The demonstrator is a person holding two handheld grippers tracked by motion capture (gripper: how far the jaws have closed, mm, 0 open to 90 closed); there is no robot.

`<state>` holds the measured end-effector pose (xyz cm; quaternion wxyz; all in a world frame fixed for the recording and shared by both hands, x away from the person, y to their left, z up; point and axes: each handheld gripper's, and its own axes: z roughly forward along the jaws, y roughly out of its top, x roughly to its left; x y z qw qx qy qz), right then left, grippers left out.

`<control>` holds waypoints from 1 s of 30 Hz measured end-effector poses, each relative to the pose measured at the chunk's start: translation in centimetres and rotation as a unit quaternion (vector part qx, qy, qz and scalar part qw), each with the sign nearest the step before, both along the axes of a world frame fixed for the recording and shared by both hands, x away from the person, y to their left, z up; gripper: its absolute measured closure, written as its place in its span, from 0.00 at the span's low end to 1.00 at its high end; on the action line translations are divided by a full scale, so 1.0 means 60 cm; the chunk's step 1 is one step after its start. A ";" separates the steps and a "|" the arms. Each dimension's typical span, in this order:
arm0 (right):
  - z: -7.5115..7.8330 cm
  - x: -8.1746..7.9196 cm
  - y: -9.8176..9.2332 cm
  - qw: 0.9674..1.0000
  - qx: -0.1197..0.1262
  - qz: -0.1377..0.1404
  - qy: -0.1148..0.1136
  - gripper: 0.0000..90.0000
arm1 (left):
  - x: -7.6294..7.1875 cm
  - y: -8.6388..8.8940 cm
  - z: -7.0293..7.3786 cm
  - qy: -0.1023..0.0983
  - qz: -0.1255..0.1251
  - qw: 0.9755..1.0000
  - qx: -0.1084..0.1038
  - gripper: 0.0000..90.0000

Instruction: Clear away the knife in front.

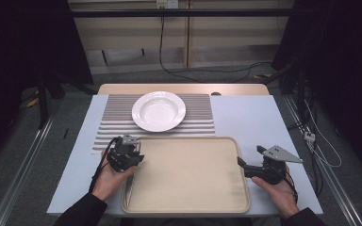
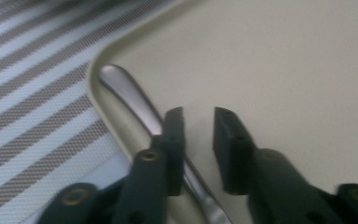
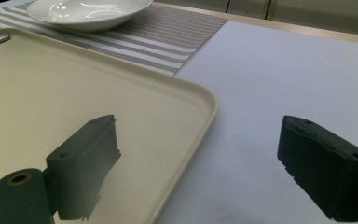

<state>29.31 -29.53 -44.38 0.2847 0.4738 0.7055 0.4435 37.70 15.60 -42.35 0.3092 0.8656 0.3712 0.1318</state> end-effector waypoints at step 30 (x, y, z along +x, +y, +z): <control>0.000 -0.003 -0.003 1.000 0.002 -0.005 0.001 0.14 | -0.072 0.072 0.030 -0.098 0.052 0.990 -0.084 0.06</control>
